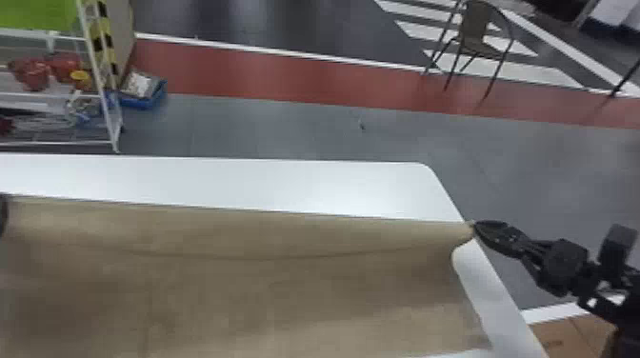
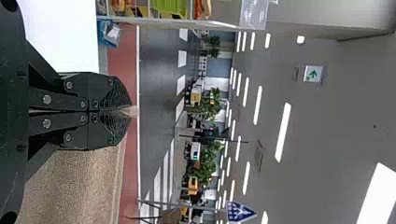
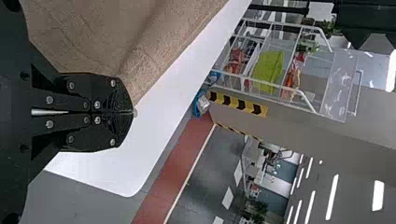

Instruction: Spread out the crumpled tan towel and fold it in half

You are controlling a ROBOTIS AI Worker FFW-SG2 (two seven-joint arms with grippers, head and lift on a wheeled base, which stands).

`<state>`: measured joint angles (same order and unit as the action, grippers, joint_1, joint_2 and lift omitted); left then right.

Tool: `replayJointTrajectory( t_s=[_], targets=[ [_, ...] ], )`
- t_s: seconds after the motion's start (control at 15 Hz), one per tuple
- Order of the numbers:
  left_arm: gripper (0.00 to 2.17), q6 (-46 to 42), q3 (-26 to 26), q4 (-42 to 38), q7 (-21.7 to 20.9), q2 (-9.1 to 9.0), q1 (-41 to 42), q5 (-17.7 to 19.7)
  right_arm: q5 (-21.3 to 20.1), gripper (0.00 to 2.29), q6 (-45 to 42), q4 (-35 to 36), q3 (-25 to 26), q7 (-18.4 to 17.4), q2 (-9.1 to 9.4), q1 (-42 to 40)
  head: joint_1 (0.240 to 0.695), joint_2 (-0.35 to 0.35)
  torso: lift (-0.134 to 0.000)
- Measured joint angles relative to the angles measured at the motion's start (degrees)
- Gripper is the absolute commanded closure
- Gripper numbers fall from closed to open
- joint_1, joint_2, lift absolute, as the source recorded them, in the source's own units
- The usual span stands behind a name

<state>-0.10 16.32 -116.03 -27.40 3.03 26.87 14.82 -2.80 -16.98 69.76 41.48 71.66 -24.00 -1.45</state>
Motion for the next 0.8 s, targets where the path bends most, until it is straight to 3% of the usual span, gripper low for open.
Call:
replayJointTrajectory(
  t_s=[0.47, 0.8],
  targets=[
    [1.37, -10.41, 0.63, 4.47, -2.12, 0.04, 5.04, 3.11, 7.15, 1.32, -6.07, 5.36, 3.27, 2.66, 2.32, -11.84, 0.695, -0.3, -0.122],
    [1.37, -15.15, 0.09, 6.17, -3.81, 0.21, 8.89, 3.46, 7.89, 1.32, -10.63, 5.21, 2.78, 2.61, 3.17, -15.99, 0.695, -0.317, -0.122]
  ],
)
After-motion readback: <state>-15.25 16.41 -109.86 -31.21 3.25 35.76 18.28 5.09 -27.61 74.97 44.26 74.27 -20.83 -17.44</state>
